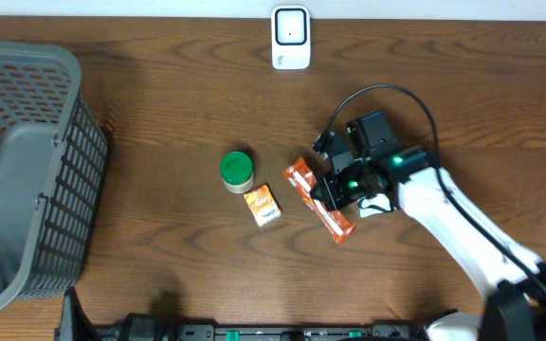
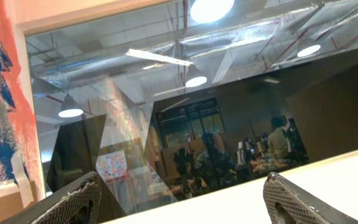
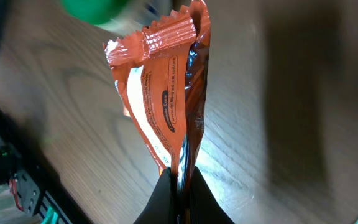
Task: Scan the item barcode
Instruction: 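Carry the candy bar up to the white scanner with the right gripper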
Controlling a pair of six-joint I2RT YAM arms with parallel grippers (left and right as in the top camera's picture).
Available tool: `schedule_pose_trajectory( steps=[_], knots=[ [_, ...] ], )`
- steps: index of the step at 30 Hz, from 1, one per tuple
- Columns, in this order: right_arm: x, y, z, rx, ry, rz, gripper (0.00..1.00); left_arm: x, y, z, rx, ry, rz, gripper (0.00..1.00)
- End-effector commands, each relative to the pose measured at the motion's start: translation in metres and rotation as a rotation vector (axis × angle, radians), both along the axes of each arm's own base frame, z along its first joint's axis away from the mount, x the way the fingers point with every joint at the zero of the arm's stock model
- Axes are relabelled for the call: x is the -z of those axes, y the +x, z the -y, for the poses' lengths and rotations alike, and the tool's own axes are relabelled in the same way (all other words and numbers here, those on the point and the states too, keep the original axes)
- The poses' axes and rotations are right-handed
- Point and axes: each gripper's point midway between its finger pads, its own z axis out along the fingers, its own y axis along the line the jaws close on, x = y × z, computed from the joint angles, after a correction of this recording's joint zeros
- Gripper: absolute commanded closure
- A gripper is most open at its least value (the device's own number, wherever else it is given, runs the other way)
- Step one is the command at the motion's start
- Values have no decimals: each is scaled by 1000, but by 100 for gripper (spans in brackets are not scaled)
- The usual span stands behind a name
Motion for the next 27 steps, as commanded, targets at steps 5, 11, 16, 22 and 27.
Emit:
schedule_pose_trajectory(
  steps=[5, 11, 16, 22, 27],
  knots=[
    [-33, 2, -2, -46, 18, 131, 99, 2, -1, 2, 5, 9, -3, 16],
    [-43, 61, 22, 67, -213, 437, 99, 13, 6, 3, 5, 16, -55, 16],
    [-82, 107, 19, 114, -336, 765, 99, 17, 8, 3, 5, 18, -74, 16],
    [-119, 144, 11, 66, -491, 1083, 99, 24, 17, 4, 6, 21, -99, 16],
    [-145, 162, 4, 21, -691, 1299, 99, 33, 27, 5, 5, 24, -127, 16]
  ],
)
